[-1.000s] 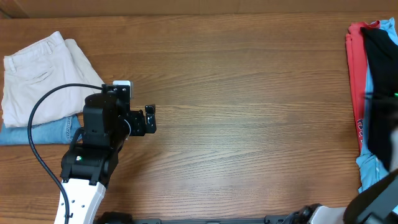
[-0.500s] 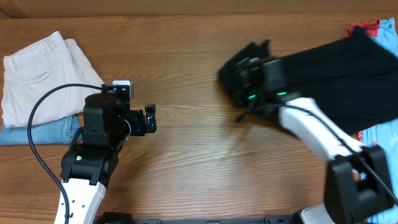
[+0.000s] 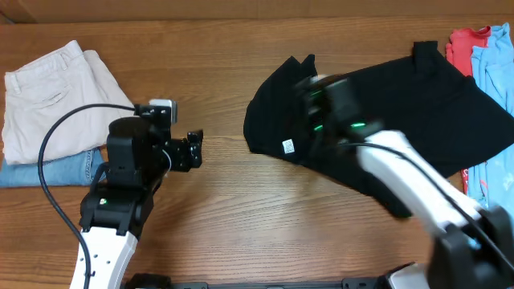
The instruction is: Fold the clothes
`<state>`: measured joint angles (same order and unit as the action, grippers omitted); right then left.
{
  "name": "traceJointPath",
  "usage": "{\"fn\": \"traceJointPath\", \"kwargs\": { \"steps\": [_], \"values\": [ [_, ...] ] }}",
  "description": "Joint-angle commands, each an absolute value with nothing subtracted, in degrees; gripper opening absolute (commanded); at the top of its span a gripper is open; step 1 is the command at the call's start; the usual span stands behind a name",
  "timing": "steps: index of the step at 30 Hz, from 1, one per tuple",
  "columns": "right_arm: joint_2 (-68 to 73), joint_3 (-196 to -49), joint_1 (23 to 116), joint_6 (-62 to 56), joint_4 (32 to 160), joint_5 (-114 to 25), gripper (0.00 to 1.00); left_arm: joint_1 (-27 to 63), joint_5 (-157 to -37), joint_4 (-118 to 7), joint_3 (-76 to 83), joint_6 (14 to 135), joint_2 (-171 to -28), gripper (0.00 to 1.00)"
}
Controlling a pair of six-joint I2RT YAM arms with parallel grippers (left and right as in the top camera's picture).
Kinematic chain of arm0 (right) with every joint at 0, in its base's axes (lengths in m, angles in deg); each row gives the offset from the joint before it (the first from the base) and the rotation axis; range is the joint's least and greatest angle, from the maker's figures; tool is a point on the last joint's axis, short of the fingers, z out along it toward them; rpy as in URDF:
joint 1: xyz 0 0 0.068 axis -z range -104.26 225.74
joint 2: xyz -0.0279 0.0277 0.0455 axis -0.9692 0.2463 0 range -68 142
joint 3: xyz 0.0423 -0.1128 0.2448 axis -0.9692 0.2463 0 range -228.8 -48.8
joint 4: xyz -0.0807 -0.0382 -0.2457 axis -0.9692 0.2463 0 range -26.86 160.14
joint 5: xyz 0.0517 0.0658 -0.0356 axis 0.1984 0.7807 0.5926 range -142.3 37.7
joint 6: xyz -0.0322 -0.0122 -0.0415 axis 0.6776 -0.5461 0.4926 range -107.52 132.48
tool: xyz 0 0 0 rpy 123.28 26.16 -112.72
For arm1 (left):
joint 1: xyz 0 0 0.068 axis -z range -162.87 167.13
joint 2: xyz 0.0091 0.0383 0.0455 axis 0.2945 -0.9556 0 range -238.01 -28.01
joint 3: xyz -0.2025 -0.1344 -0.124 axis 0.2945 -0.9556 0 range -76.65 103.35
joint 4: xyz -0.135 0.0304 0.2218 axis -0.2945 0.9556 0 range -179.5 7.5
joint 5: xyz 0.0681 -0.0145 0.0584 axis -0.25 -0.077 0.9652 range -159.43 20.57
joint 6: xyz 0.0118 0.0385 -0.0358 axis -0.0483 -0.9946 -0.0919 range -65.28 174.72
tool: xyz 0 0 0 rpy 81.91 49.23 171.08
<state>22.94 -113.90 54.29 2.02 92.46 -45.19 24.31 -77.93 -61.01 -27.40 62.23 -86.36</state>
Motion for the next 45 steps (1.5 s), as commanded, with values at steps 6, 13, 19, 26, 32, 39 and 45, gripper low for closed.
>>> {"fn": "traceJointPath", "kwargs": {
  "steps": [6,13,19,26,32,39,45],
  "values": [
    [7.02,-116.72,71.29,2.02,106.98,-49.06,0.54,31.26,-80.02,-69.40,-21.93,60.94,-103.06,0.87],
    [5.71,-116.72,76.80,1.98,115.44,-49.01,0.54,34.19,-84.66,-69.49,-7.57,60.92,-126.93,0.90],
    [5.71,-116.72,76.89,1.98,116.35,-48.57,0.54,35.06,-87.46,-69.91,3.49,61.18,-143.06,0.86],
    [5.71,-116.70,76.89,2.00,116.42,-48.60,0.53,37.90,-88.99,-71.07,8.38,61.18,-153.81,0.76],
    [5.71,-116.70,76.89,2.00,116.40,-48.62,0.53,38.82,-86.17,-71.20,8.45,61.18,-155.23,0.04],
    [5.73,-116.70,76.89,2.02,116.40,-48.88,0.53,33.58,-68.92,-64.38,18.35,60.42,-153.05,0.04],
    [5.73,-116.70,76.89,2.04,116.40,-49.30,0.53,20.26,-67.52,-55.83,35.55,63.26,-153.03,0.09]
  ]
}}
